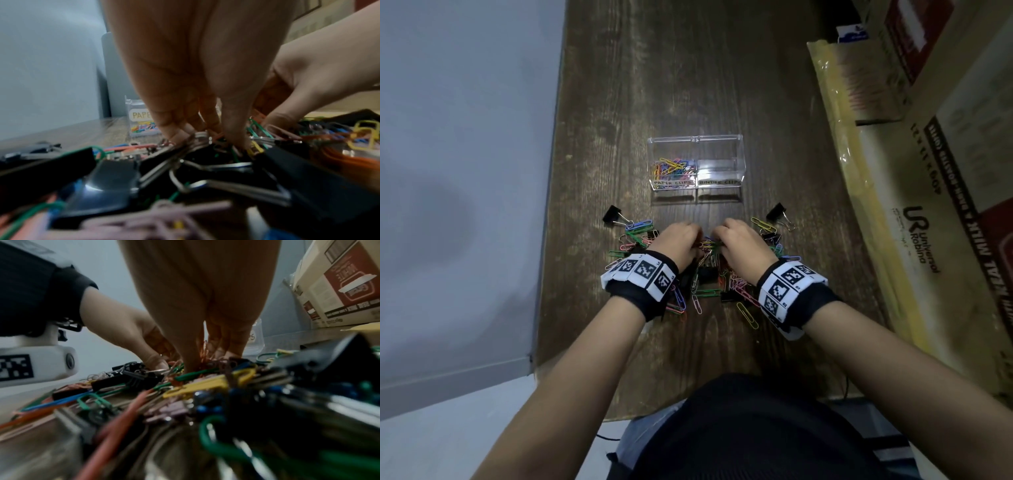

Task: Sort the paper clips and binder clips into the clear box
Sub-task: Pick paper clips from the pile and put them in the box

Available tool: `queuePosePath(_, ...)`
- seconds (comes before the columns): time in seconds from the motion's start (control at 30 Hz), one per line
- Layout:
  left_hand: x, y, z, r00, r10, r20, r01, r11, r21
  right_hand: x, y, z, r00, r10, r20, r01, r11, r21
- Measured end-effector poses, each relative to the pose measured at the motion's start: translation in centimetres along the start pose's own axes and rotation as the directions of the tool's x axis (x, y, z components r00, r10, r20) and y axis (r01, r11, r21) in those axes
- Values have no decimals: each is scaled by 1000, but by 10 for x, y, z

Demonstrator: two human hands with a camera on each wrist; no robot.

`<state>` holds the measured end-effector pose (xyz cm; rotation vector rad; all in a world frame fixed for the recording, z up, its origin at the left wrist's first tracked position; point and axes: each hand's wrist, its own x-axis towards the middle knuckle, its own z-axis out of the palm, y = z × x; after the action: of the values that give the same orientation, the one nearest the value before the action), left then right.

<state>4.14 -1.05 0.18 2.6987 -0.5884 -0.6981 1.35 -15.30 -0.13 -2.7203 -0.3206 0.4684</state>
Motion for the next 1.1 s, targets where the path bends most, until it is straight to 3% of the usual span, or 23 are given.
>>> queuePosePath(0.13,4,-2,-8,997,-67,31,69,996,-65,5,3,-5,1000,20,12,-21,998,63)
queuePosePath(0.3,4,-10,-12,998,-58,-28,53,987,-152,3,6,-31,979,200,-24,-180,920,349)
queuePosePath(0.5,-5,-14,-10,986,-68,-153,28,968,-251,25,-11,-96,969,191,-159,-47,768,639)
queuePosePath(0.67,-9,-16,-9,970,-111,-218,18,921,-390,102,-37,-120,943,129,-308,86,798,597)
queuePosePath(0.8,-10,-22,-13,954,-168,-248,16,855,-518,144,-47,-102,977,65,-202,14,930,367)
queuePosePath(0.9,-11,-26,-16,952,-175,-252,5,830,-557,152,-47,-91,996,38,-86,-16,970,242)
queuePosePath(1.0,-10,-30,-23,933,-213,-291,-1,805,-593,150,-42,-95,998,20,-53,-6,969,248)
queuePosePath(1.1,0,-31,-37,891,-274,-362,4,802,-598,141,-33,-111,983,66,-174,1,933,360)
